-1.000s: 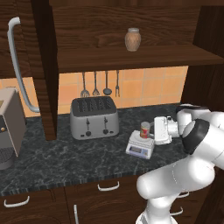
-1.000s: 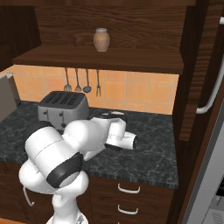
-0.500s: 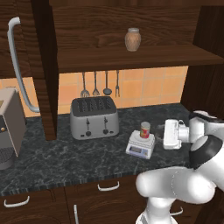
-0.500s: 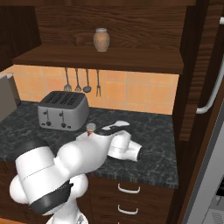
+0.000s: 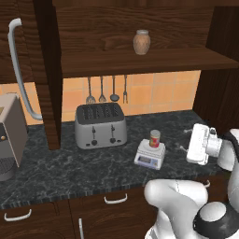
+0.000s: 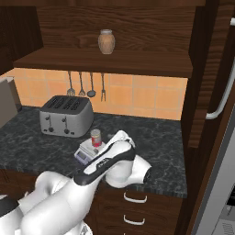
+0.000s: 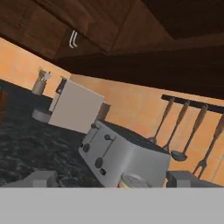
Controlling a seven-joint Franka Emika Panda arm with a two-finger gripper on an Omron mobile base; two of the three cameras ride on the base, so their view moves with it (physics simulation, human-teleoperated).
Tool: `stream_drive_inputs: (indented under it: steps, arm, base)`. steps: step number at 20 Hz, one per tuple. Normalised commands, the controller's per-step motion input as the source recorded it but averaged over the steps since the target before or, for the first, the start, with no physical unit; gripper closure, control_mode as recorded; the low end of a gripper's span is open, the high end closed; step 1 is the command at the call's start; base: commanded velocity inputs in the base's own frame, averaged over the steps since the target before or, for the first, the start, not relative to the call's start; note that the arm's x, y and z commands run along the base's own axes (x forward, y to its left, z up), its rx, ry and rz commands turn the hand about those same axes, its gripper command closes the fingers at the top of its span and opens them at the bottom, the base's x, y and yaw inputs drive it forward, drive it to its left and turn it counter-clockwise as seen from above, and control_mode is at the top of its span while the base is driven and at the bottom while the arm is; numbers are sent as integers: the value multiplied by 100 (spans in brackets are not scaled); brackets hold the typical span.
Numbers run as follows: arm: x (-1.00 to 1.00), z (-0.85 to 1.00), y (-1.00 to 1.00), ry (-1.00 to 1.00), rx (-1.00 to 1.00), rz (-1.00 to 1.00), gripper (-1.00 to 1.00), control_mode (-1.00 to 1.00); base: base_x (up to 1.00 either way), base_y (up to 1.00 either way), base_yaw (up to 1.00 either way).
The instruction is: Pick the canned food and place it on the digital scale for weighing, and close the cabinet.
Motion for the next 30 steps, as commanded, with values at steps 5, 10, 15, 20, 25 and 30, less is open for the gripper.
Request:
stream_drive_inputs:
  steps: [5, 10, 15, 20, 25, 30]
  arm:
    - [-71, 74, 0, -23, -16, -24, -100, -100]
    - [-59, 48, 14, -21, -22, -35, -100, -100]
    - [-32, 27, 10, -18, -14, -48, -100, -100]
    - [-39, 58, -17, -21, -20, -26, -100, -100]
    - [-43, 51, -12, -18, -36, -23, -100, -100]
    - [-42, 20, -14, -9, -36, -32, -100, -100]
  base:
    - [0, 0, 0]
    - [0, 0, 0]
    - [0, 0, 0]
    - [0, 0, 0]
    - [0, 0, 0]
    - [0, 0, 0]
